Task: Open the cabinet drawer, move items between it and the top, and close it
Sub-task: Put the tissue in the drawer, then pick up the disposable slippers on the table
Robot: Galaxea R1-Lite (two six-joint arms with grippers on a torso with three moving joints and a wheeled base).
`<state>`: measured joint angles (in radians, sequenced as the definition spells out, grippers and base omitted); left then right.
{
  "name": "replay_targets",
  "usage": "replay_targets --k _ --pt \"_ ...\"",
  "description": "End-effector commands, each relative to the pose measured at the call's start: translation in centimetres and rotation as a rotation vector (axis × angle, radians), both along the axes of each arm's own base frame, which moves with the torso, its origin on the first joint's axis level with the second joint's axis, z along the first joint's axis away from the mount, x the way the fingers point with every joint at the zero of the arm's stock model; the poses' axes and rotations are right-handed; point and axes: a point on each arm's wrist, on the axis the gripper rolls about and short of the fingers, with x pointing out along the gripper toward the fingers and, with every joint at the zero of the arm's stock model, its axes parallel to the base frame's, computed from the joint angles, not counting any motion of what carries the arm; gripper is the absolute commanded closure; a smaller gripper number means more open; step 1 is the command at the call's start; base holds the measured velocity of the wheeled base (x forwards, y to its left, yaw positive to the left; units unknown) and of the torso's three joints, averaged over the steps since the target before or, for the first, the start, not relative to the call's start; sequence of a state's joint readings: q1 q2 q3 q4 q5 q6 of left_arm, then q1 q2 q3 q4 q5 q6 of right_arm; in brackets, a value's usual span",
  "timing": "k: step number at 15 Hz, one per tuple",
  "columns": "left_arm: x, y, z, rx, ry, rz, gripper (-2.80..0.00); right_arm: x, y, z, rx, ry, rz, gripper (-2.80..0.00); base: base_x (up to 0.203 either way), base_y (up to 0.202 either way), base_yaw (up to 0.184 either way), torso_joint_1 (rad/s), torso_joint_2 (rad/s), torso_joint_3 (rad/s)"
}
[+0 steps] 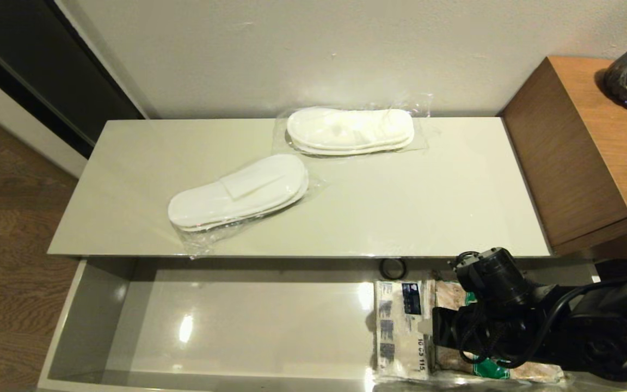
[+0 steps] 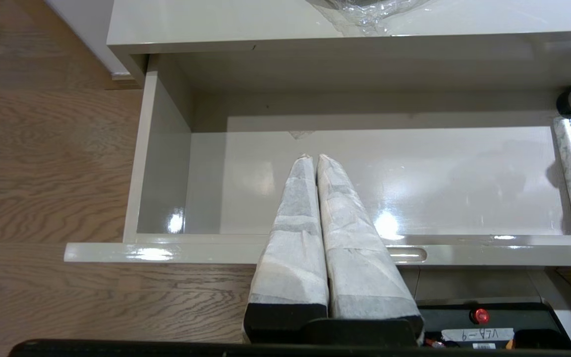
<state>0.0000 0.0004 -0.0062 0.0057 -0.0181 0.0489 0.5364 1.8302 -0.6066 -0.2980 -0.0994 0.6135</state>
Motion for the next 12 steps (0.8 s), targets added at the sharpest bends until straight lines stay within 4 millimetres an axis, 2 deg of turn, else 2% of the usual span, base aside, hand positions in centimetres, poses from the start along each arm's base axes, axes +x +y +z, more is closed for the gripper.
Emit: replay_targets --k 1,4,6,8,9,10,12 --pt "0.0 0.0 0.0 0.0 0.0 0.0 0.0 -0.2 -0.1 0.8 0.016 -0.023 -0.002 -2.8 0.0 0.0 0.0 0.0 0.0 0.0" --pt "0.0 0.0 0.0 0.0 0.002 -0.002 0.0 -1.3 -0.8 3.3 0.031 -0.052 -0.001 -2.8 0.0 0.0 0.0 0.0 0.0 0.0" --pt "0.0 0.0 0.0 0.0 -0.001 0.0 0.0 -3.0 -1.8 6.3 0.045 -0.077 -0.004 -2.8 0.0 0.0 0.0 0.0 0.0 0.0" --pt "0.0 0.0 0.0 0.0 -0.002 0.0 0.0 -5.7 -3.9 10.2 0.061 -0.108 -0.024 -2.8 0.0 0.0 0.0 0.0 0.0 0.0" --pt "0.0 0.0 0.0 0.0 -0.002 0.0 0.0 -7.4 -5.1 12.0 0.066 -0.116 -0.038 0.0 0.0 0.0 0.0 0.0 0.0 0.0" --pt "0.0 0.0 0.0 0.0 -0.002 0.001 0.0 -9.1 -6.4 13.6 0.07 -0.125 -0.058 0.0 0.0 0.0 0.0 0.0 0.0 0.0" --pt "0.0 0.0 0.1 0.001 -0.003 0.001 0.0 -14.0 -10.3 17.6 0.085 -0.16 -0.177 0.0 0.0 0.0 0.0 0.0 0.0 0.0"
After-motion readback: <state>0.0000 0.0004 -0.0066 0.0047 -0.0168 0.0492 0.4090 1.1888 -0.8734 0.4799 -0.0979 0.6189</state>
